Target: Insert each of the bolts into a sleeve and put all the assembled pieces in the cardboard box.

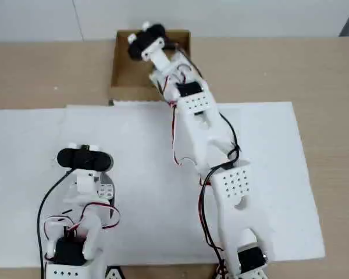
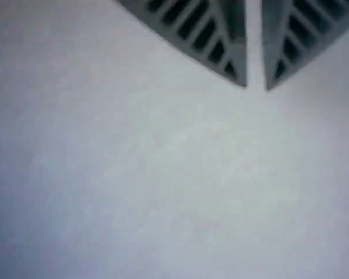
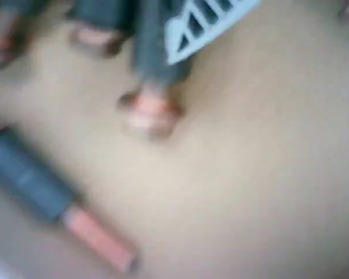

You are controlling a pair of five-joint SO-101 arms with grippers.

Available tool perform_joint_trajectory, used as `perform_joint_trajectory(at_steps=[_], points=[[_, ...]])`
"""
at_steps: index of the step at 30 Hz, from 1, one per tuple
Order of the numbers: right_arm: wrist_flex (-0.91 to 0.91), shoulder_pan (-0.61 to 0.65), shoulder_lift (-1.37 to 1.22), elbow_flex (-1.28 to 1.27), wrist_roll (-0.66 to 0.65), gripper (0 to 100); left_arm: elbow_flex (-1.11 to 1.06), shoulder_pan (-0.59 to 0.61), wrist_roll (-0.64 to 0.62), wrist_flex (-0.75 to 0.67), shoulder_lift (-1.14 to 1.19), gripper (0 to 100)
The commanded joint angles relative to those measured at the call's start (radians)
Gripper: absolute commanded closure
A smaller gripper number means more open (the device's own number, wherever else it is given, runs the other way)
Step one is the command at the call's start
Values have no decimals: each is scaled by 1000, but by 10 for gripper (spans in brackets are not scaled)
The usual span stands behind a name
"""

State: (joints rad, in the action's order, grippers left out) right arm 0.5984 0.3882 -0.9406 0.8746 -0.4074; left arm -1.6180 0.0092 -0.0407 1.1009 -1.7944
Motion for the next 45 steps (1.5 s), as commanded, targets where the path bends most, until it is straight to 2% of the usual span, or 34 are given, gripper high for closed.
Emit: perform_joint_trajectory(at_steps=[1,5,6,15,22,26,31,45], points=[[97,-10,79,114,-11,809,2,2,2,-11,-8,993],[231,-35,101,199,-11,989,2,2,2,-11,-8,993],[260,-39,104,218,-11,998,2,2,2,-11,-8,993],[567,-65,139,476,-6,996,2,2,2,-11,-8,993],[897,-77,154,789,-5,996,2,2,2,-11,-8,993],[1030,-102,217,810,12,996,2,2,2,-11,-8,993],[1063,-150,328,806,153,996,2,2,2,-11,-8,993],[1090,-251,558,799,158,996,2,2,2,-11,-8,993]])
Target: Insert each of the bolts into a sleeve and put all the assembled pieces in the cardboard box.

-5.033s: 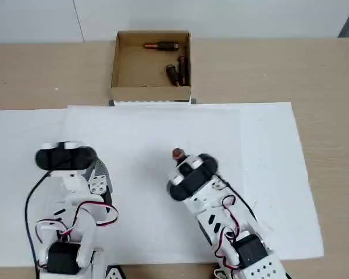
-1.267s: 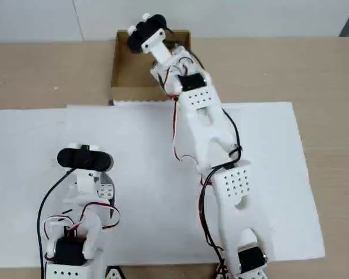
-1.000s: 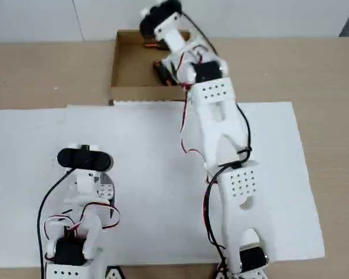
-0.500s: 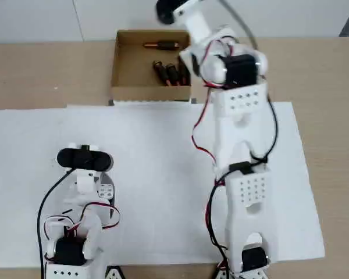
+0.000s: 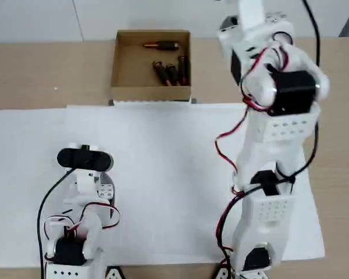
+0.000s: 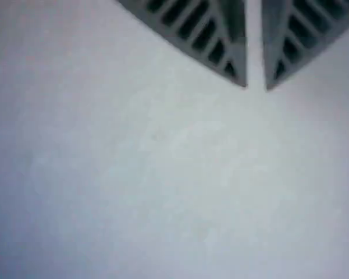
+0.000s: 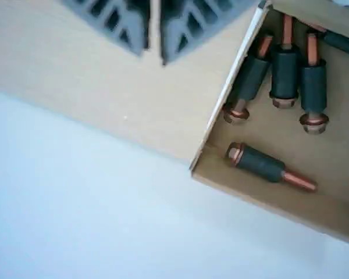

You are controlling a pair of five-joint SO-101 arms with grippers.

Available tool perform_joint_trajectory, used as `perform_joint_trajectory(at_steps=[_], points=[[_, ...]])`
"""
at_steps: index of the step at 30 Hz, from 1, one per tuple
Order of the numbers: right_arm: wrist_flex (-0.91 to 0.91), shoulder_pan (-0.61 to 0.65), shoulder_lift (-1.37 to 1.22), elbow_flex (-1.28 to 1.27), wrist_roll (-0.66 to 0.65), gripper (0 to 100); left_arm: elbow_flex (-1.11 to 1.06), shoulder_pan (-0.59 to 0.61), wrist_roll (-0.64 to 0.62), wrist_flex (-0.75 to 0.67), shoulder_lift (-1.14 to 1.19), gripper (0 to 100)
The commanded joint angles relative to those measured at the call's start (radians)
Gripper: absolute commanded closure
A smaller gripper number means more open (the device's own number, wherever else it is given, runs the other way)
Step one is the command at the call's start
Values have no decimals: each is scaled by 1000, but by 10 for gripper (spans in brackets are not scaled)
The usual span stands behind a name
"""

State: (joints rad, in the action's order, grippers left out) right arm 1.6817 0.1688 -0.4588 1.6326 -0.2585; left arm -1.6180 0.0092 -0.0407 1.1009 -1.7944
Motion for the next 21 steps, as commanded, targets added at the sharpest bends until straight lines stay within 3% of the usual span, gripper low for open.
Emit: perform_joint_trajectory(at_steps=[1,11,21], points=[[7,-39,85,41,9,996,2,2,2,-11,-8,993],[8,-166,163,0,6,996,2,2,2,-11,-8,993],[1,-171,516,-552,9,996,2,2,2,-11,-8,993]])
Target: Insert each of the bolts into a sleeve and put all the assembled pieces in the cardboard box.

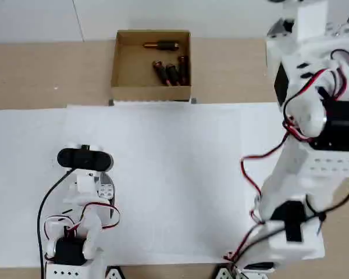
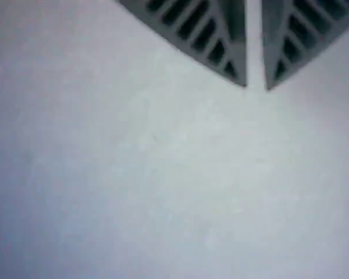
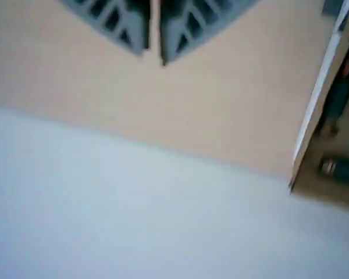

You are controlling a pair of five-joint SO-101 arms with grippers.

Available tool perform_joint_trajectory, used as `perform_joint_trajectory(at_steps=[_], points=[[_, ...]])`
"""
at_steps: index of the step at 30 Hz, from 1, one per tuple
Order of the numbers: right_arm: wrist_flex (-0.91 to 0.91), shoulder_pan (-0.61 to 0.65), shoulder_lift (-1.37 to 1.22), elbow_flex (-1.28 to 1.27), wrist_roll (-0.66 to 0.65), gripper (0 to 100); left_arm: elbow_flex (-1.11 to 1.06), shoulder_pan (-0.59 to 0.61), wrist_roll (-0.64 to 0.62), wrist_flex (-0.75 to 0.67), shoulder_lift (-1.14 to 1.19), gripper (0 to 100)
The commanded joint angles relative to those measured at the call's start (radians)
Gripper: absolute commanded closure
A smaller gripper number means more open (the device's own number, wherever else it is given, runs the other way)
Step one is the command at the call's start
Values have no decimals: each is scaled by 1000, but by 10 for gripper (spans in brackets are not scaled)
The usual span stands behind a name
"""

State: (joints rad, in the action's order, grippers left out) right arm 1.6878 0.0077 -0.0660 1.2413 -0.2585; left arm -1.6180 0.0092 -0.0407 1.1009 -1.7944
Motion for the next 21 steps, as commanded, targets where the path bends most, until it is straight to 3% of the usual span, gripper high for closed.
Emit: perform_joint_trajectory(at_steps=[1,12,21], points=[[-5,-10,160,-224,9,996,2,2,2,-11,-8,993],[-42,-45,490,-879,28,996,2,2,2,-11,-8,993],[-292,-64,808,-1494,63,996,2,2,2,-11,-8,993]])
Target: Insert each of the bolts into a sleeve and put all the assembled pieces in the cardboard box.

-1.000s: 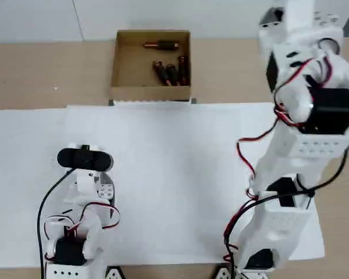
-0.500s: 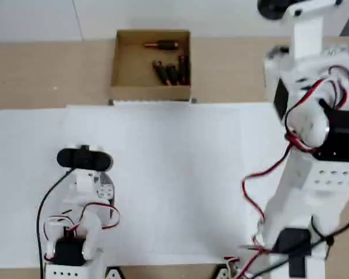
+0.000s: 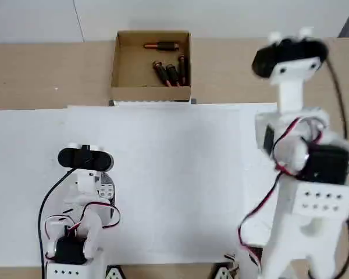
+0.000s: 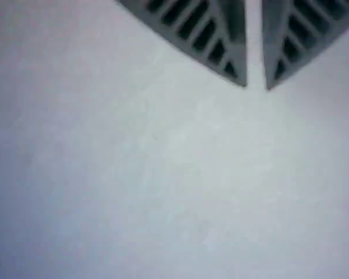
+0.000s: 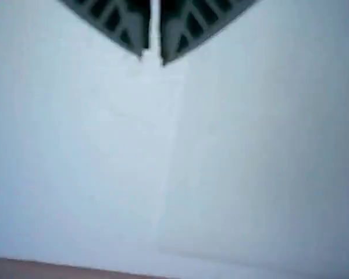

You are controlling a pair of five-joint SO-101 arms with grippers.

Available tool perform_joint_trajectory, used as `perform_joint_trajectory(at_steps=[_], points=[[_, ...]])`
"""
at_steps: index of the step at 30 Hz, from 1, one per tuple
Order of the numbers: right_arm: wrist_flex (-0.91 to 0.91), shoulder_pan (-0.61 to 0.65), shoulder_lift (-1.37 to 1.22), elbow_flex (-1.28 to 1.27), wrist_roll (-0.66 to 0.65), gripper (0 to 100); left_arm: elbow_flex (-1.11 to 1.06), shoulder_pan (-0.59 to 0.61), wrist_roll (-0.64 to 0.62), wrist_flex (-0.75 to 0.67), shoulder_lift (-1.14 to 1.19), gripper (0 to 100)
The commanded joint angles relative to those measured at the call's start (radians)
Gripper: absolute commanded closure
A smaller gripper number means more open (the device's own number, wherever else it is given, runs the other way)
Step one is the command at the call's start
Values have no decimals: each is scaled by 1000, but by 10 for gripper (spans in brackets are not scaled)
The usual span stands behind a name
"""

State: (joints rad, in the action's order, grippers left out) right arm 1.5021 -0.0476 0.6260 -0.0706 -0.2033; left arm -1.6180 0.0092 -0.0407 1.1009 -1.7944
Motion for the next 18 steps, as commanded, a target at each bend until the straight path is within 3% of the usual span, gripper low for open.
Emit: perform_joint_trajectory(at_steps=[1,18], points=[[-156,-8,162,-258,6,996,2,2,2,-11,-8,993],[-535,-1,817,-1237,6,996,2,2,2,-11,-8,993]])
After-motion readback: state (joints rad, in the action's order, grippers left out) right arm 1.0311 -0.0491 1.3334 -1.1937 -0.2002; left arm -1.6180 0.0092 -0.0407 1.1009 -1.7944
